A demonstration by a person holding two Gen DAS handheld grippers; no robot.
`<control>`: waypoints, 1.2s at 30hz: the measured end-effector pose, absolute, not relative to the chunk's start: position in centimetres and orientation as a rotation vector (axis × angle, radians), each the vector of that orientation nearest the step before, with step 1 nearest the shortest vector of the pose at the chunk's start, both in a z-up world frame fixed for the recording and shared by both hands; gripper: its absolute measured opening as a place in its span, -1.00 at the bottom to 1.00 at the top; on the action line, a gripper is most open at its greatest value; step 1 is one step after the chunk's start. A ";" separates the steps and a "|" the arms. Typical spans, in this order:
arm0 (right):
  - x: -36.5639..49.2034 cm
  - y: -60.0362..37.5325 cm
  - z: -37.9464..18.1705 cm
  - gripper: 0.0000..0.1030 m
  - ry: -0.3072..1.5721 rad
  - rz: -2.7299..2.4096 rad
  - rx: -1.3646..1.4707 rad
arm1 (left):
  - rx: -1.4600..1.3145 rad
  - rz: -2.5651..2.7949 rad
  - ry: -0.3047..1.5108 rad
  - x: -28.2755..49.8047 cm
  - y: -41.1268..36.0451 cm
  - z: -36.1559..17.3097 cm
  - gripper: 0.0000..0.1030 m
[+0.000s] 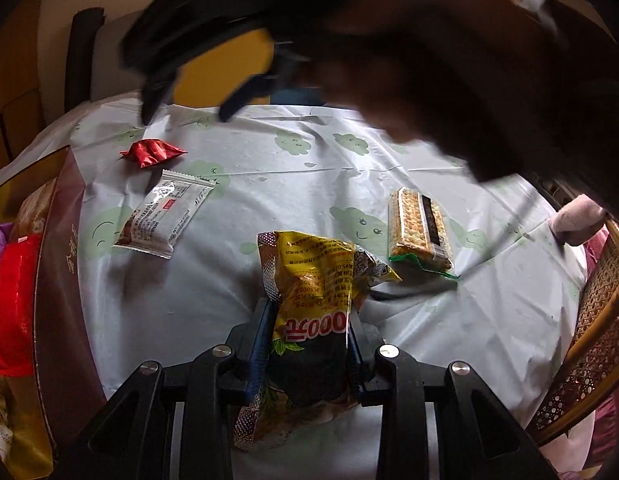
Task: Organize snacks
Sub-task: 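Lift the yellow pack off the table with the left gripper, then carry yellow pack to the gold tin with left while right grasps red foil pack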
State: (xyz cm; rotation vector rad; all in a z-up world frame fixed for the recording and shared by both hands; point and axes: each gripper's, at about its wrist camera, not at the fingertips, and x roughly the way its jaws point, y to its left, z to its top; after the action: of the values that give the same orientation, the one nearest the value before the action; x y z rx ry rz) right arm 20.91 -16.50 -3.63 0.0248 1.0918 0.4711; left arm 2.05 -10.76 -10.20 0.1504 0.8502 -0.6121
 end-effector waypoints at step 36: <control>15.3 -15.1 -6.3 -0.27 1.203 0.561 -0.303 | 0.146 -0.588 0.863 1.7 -11.2 -10.1 -0.33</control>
State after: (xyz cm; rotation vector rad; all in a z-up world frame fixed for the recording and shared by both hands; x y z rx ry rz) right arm 15.34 -15.14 -6.31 -0.3028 1.2026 0.5613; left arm 1.70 -11.18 -10.05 0.1463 0.8632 -0.5879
